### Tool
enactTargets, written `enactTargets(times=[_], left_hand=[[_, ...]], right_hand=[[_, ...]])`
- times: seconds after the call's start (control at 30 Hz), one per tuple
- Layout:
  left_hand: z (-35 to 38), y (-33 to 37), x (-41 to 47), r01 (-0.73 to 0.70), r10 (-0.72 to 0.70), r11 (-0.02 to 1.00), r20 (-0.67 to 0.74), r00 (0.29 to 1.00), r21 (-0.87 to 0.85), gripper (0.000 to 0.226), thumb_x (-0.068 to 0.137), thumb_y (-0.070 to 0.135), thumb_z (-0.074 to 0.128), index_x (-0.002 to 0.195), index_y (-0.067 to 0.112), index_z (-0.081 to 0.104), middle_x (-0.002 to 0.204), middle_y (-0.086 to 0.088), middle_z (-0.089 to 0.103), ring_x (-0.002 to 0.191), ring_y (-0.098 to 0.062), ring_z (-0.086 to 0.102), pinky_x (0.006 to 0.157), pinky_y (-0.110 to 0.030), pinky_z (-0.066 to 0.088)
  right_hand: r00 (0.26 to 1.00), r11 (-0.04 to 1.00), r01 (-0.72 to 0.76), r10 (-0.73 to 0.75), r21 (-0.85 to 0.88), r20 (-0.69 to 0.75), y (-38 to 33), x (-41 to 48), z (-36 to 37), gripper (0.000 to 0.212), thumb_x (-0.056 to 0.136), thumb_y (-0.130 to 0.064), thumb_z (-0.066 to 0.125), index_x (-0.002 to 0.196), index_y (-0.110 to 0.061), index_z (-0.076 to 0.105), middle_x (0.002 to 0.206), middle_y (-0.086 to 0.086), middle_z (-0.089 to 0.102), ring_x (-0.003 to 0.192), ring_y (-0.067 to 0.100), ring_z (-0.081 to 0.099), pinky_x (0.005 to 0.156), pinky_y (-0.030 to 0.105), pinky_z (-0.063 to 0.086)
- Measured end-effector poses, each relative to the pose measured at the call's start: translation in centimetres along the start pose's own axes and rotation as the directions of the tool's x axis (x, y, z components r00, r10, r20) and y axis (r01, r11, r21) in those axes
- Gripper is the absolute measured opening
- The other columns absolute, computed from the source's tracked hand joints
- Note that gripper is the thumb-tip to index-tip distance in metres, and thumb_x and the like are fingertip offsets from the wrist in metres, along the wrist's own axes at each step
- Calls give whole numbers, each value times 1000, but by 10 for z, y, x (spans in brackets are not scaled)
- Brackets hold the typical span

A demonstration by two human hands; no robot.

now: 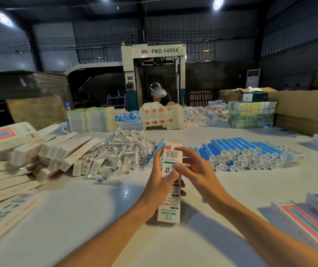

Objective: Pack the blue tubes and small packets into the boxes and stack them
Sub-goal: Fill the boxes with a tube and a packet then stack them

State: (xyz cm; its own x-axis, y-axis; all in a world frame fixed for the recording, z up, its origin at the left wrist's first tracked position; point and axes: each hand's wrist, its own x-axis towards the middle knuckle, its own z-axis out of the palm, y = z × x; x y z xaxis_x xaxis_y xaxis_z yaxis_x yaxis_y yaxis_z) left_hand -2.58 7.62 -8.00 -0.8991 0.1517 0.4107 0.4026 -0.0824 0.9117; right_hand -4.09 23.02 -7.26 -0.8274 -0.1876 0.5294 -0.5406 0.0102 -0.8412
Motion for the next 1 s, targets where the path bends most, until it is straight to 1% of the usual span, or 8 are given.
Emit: enactTargets(times=[0.17,0.3,0.43,0.53,0.67,0.8,0.9,1.0], left_hand=[[-2,-1,0,5,-5,1000,26,1000,0,69,101,4,63,147,47,36,111,-2,74,71,-25,70,58,-36,60],[-4,0,1,-16,14,999,72,997,28,78,86,8,88,137,47,44,99,0,75,74,-20,71,59,-38,61],[-6,0,2,-20,12,998,134,991,55,81,83,0,84,138,43,42,98,-9,74,71,-23,69,57,-38,60],[-6,-1,2,-6,-7,997,177,984,71,82,83,-4,79,140,41,41,100,-19,71,66,-26,68,57,-39,59],[-6,-3,4,0,-14,997,180,984,79,80,83,-6,76,137,43,43,99,-19,71,65,-27,67,57,-39,60],[-8,-8,5,19,-31,997,166,986,75,83,81,-2,78,139,45,41,96,-13,72,66,-27,67,59,-40,60],[-12,-9,6,30,-39,997,135,990,68,83,80,1,79,134,52,43,94,-8,74,69,-26,68,59,-41,61],[-13,-8,7,34,-46,996,138,989,88,85,80,1,80,134,54,41,95,-7,74,68,-28,70,59,-41,61]], right_hand=[[999,999,-43,44,-10,20,-9,2,-4,27,100,-23,68,126,-21,61,113,-2,74,107,21,70,84,33,60],[1000,1000,10,-10,-25,-16,-18,3,-11,19,107,-27,54,113,-15,67,107,4,74,104,29,67,90,44,58],[997,999,33,-34,-14,-66,-23,6,-20,15,107,-19,54,120,-12,51,101,5,79,92,27,72,79,40,62],[996,998,50,-53,-47,-65,-24,9,-26,20,105,-15,57,124,-11,52,95,6,79,85,17,74,70,30,61],[980,939,172,-194,-298,-46,-19,11,-28,10,104,-7,58,112,-8,64,104,-2,77,93,17,75,68,29,63],[948,755,242,-319,-610,-19,-15,12,-27,28,101,0,61,123,-12,74,109,-1,77,89,19,75,75,35,65],[985,877,164,-168,-452,31,-14,11,-30,33,103,-8,55,131,-16,72,115,0,77,98,15,75,82,33,64],[1000,991,7,-7,-134,-5,-20,10,-24,24,103,-31,59,115,-24,78,106,-4,80,99,15,76,77,28,62]])
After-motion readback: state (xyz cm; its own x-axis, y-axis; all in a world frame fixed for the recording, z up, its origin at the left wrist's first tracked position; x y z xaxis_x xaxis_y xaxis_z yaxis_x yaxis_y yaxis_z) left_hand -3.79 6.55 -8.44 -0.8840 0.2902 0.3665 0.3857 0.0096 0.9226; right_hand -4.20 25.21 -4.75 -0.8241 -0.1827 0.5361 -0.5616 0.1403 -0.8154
